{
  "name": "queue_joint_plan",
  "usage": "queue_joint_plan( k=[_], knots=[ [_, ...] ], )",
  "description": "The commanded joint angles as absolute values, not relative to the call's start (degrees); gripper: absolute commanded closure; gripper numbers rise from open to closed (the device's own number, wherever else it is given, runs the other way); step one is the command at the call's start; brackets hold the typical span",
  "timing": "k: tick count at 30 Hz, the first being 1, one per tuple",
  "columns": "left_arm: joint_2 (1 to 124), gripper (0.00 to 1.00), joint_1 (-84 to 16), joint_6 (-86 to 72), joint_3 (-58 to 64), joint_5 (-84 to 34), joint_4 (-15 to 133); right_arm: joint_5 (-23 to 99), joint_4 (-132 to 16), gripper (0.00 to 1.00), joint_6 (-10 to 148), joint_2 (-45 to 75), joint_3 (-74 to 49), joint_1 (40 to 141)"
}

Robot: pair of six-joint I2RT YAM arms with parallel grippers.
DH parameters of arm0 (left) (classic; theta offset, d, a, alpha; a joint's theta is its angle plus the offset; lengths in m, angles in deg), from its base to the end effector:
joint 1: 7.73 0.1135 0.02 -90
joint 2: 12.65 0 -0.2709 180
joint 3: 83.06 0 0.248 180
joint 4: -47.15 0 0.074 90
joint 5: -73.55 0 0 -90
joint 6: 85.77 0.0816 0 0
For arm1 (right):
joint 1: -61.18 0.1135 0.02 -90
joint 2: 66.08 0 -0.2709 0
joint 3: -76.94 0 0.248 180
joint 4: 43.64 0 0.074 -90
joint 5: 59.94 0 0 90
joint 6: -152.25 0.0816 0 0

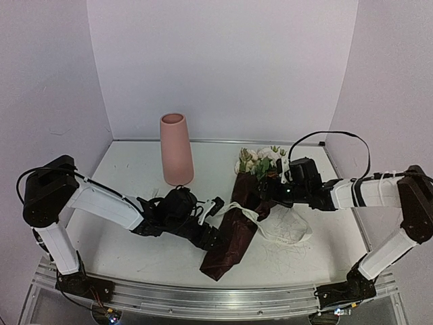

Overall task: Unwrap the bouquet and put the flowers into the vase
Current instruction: Untie the ribbon from the wrapping paper.

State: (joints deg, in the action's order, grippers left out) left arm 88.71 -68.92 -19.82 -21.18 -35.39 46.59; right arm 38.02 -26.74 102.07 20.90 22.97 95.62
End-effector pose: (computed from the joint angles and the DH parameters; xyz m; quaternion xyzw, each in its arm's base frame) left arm 0.1611 -0.3478 0.1264 0.3507 0.8211 -0.3972 0.2124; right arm 0.2925 0.2143 0.2060 -0.0043 0.7984 0.4062 0.4446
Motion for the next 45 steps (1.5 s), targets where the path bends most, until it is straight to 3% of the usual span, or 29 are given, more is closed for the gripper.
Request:
queue_joint_plan(
  k=[1, 3, 8, 12, 17, 37, 42, 45],
  knots=[
    [82.65, 0.39, -69.13, -19.35, -21.11, -34.92, 44.01, 34.95, -35.84, 0.04, 93.85, 14.24, 23.03, 96.26],
    [81.07, 0.38, -69.05, -19.45, -21.53, -32.45, 44.14, 34.01, -38.36, 0.07, 91.24, 11.76, 23.21, 96.72],
    [78.10, 0.39, -66.58, -19.83, -22.46, -29.21, 44.44, 37.07, -41.47, 0.41, 84.02, 8.92, 21.98, 98.82],
    [77.80, 0.42, -64.88, -18.69, -21.64, -29.63, 44.89, 37.93, -42.34, 0.57, 80.93, 11.67, 19.43, 101.51],
    [77.15, 0.43, -64.36, -18.19, -20.94, -29.09, 45.36, 36.41, -43.92, 0.65, 79.19, 17.07, 14.86, 104.23],
    [77.12, 0.45, -64.17, -17.40, -21.59, -26.88, 46.99, 32.26, -47.58, 0.69, 78.69, 27.79, 10.52, 106.30],
    [78.06, 0.45, -64.16, -17.39, -20.85, -27.49, 47.26, 33.12, -47.97, 0.89, 78.86, 27.62, 10.47, 106.55],
    [78.46, 0.45, -64.20, -17.54, -20.74, -27.78, 47.32, 33.28, -47.97, 0.90, 79.13, 24.79, 10.98, 106.64]
  ],
)
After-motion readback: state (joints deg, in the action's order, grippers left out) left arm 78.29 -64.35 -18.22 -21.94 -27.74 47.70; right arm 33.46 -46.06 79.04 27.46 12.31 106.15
